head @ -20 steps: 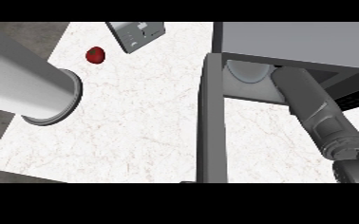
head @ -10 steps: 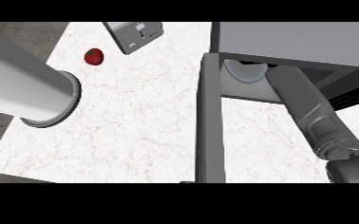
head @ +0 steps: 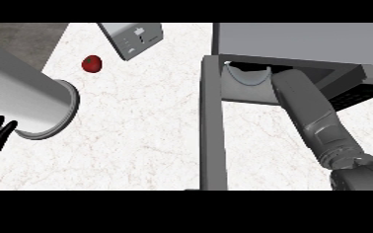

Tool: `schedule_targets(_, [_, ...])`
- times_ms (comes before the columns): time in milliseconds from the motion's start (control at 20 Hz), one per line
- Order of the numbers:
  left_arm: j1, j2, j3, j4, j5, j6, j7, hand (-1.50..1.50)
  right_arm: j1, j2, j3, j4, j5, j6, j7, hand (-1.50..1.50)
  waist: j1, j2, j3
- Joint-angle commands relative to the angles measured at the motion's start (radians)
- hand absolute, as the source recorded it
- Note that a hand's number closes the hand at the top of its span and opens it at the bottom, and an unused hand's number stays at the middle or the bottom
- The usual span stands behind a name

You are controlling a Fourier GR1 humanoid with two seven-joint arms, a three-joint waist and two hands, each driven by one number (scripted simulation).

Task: Pick up the milk, place it into the microwave and close the microwave

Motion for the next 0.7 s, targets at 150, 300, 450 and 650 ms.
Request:
schedule_targets(150, [-0.006,-0.053,-0.099,-0.052,-0.031,0.012,0.041,-1.50,0.082,0.006,-0.071,-0.002,-0.085,0.206,-0.098,-1.50,-0.048,-0.025,-0.003])
schedule_targets(300, [0.035,-0.057,-0.092,-0.024,-0.028,-0.032,0.007,1.50,0.118,0.029,-0.096,-0.002,-0.113,0.229,-0.131,-1.50,-0.040,-0.026,-0.004])
schedule_targets(450, [-0.012,-0.071,-0.156,-0.065,-0.069,0.022,0.058,1.50,0.142,0.055,-0.104,-0.010,-0.141,0.358,-0.134,-1.50,-0.070,-0.037,-0.004])
schedule_targets(650, [0.010,-0.065,-0.218,-0.058,-0.024,0.035,0.105,1.50,0.232,0.102,-0.116,-0.030,-0.171,0.422,-0.212,-1.50,-0.080,-0.042,-0.005])
